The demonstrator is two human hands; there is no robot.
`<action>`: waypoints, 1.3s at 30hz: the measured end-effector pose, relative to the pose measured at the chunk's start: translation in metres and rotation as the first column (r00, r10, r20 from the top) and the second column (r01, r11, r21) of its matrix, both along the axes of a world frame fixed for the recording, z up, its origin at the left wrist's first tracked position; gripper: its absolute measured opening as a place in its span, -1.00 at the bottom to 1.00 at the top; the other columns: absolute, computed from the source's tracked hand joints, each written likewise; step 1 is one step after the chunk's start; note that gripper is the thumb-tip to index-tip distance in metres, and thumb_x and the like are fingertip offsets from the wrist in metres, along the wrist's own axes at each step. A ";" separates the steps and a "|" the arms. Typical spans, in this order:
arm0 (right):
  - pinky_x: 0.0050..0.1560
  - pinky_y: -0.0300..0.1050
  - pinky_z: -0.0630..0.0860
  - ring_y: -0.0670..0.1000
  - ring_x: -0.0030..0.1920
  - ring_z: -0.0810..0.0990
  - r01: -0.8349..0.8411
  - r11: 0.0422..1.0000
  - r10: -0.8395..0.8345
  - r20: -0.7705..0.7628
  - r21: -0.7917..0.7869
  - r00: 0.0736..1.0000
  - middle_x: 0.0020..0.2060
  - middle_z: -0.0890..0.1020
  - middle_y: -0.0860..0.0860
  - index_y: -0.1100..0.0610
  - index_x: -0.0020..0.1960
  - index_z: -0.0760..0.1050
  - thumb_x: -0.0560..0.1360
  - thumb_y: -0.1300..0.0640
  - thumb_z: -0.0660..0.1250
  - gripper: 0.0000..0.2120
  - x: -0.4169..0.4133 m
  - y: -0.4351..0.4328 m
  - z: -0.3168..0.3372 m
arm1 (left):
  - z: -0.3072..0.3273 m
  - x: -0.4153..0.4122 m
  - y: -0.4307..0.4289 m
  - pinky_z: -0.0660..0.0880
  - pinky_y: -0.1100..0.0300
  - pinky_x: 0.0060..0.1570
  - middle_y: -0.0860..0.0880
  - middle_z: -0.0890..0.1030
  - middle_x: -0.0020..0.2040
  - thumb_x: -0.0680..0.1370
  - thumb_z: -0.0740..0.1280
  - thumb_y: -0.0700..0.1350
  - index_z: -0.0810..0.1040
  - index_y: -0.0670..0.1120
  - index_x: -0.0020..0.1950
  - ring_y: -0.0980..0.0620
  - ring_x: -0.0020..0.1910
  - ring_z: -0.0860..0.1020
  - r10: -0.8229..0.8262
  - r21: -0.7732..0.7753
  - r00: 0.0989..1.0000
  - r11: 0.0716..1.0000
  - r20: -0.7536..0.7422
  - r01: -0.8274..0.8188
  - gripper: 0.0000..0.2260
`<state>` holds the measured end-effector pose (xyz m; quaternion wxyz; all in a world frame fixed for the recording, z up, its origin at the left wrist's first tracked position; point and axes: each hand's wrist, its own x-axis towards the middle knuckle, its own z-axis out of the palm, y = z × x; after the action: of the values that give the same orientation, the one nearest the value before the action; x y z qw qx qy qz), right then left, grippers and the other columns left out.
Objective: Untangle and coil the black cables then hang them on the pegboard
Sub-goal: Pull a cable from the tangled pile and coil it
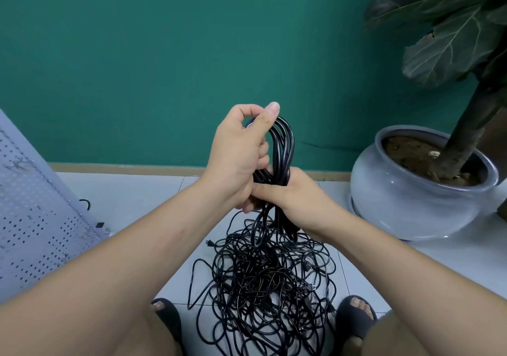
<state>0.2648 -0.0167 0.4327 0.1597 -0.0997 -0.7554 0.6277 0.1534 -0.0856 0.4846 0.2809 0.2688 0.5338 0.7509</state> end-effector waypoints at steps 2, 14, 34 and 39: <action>0.08 0.18 0.65 0.15 -0.17 0.69 -0.021 0.997 0.023 0.016 -0.075 1.000 -0.20 0.73 0.18 0.34 0.02 0.62 0.69 0.38 0.29 -0.86 0.001 0.000 0.001 | 0.000 0.001 0.002 0.11 0.26 -0.54 0.04 0.18 -0.39 0.68 0.44 -0.03 0.41 -0.07 0.05 0.08 -0.50 0.11 -0.013 -0.004 1.000 1.000 -0.001 0.013 -0.77; -0.19 -0.12 0.54 0.08 -0.35 0.52 0.165 0.975 -0.172 -0.035 -0.150 0.984 -0.39 0.45 0.11 0.33 -0.04 0.55 0.70 0.26 0.33 -0.83 0.005 0.022 0.014 | -0.015 -0.002 0.005 0.51 -0.01 -0.21 -0.04 0.63 -0.05 0.71 0.16 0.32 0.43 0.04 0.31 -0.06 -0.11 0.61 -0.140 -0.074 0.982 0.989 -0.124 0.131 -0.60; -0.17 -0.17 0.53 0.14 -0.22 0.58 0.277 0.949 -0.301 -0.161 -0.154 0.940 -0.37 0.43 0.06 0.19 -0.03 0.54 0.73 0.17 0.30 -0.82 0.029 0.043 0.033 | -0.058 -0.012 -0.015 0.35 0.16 -0.15 0.06 0.44 -0.25 0.52 0.57 -0.26 0.66 -0.02 -0.01 0.10 -0.28 0.41 -0.453 -0.536 0.851 0.803 -0.268 0.259 -0.82; -0.01 0.07 0.72 0.14 -0.34 0.54 0.271 0.929 -0.322 -0.191 -0.250 0.927 -0.39 0.43 0.06 0.23 0.00 0.52 0.74 0.19 0.30 -0.84 0.029 0.035 0.035 | -0.082 -0.017 -0.005 0.50 0.22 0.00 0.09 0.64 -0.10 0.62 0.45 -0.19 0.65 0.10 0.08 0.14 -0.08 0.60 -0.406 -0.512 0.584 0.859 -0.703 -0.019 -0.83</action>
<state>0.2935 0.0186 0.4674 0.3273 -0.1575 -0.6340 0.6827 0.1360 -0.0902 0.4024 0.1543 0.5548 0.7318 0.3645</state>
